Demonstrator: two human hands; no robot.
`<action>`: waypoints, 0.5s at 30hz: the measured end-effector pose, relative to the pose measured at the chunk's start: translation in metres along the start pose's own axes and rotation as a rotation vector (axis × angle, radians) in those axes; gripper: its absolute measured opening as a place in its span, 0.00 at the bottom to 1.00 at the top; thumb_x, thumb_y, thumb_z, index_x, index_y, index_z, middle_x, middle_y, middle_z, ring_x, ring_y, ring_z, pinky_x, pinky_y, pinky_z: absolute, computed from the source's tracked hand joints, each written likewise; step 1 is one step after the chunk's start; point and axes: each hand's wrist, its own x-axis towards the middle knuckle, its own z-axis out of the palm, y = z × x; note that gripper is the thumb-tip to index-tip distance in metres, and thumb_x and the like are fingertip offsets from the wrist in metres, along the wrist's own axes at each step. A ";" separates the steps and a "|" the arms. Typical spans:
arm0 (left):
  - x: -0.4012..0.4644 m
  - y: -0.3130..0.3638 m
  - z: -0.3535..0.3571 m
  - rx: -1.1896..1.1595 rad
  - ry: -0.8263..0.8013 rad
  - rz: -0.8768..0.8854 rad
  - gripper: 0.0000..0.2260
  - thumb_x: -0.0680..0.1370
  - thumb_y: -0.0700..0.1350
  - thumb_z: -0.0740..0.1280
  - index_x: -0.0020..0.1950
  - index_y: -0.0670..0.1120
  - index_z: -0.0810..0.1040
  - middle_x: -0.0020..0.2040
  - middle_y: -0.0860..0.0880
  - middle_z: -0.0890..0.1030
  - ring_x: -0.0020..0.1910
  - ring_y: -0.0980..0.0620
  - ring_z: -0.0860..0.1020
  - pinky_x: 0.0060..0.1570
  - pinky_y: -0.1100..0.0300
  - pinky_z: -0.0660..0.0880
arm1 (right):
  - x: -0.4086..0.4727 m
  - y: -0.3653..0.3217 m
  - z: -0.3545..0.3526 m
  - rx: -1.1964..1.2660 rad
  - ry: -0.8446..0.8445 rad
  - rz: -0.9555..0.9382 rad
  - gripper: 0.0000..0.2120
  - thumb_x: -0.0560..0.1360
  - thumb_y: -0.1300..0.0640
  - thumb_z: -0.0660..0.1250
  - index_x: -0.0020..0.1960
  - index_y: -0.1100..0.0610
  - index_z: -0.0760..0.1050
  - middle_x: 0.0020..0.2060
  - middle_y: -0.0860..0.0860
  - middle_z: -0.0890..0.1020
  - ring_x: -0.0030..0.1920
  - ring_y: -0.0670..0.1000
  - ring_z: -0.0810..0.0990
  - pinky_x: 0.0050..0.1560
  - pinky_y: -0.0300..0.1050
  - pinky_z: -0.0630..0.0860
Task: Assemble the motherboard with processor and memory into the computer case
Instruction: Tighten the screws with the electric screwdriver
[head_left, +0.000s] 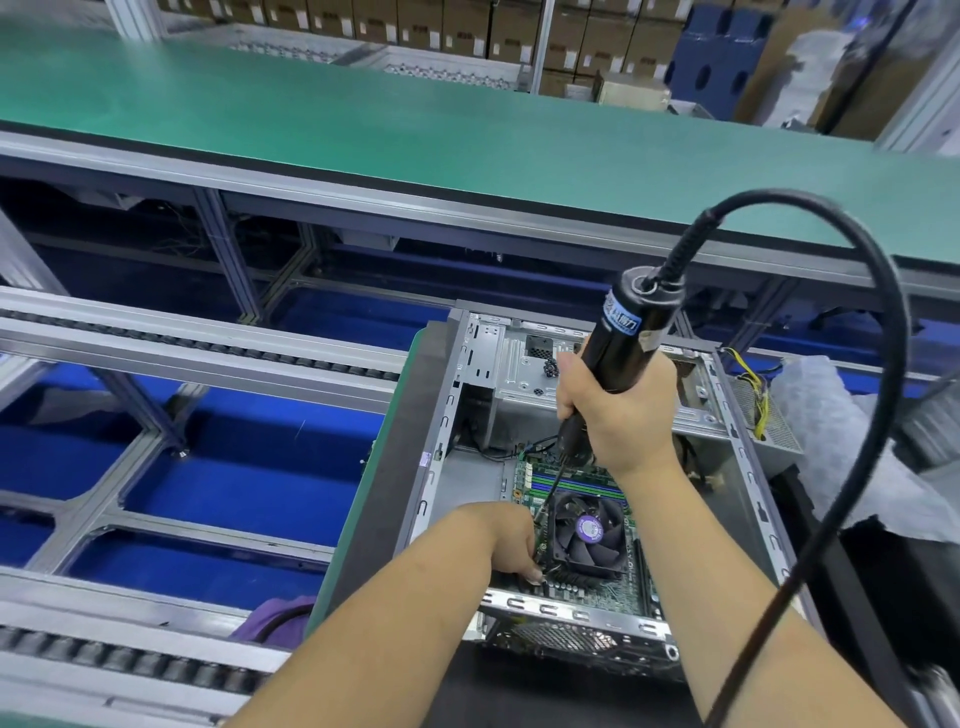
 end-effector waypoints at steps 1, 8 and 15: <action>-0.001 0.000 0.000 -0.002 0.002 -0.003 0.19 0.80 0.54 0.68 0.52 0.37 0.84 0.39 0.48 0.77 0.41 0.49 0.74 0.45 0.54 0.71 | 0.000 0.000 0.000 -0.009 0.006 0.011 0.17 0.71 0.48 0.70 0.32 0.58 0.72 0.24 0.55 0.76 0.26 0.57 0.75 0.33 0.58 0.77; -0.002 0.002 -0.001 -0.009 -0.018 -0.013 0.18 0.80 0.54 0.68 0.56 0.39 0.84 0.51 0.44 0.82 0.46 0.47 0.76 0.49 0.53 0.74 | 0.002 -0.001 -0.009 0.036 0.085 0.082 0.20 0.69 0.46 0.72 0.32 0.62 0.73 0.24 0.53 0.77 0.26 0.55 0.76 0.33 0.50 0.76; -0.003 0.003 -0.002 -0.004 -0.013 -0.022 0.19 0.80 0.54 0.68 0.53 0.38 0.84 0.45 0.46 0.79 0.44 0.47 0.76 0.48 0.53 0.75 | -0.003 -0.010 -0.006 0.029 0.044 0.061 0.24 0.69 0.44 0.74 0.36 0.65 0.74 0.27 0.54 0.78 0.28 0.55 0.77 0.35 0.49 0.78</action>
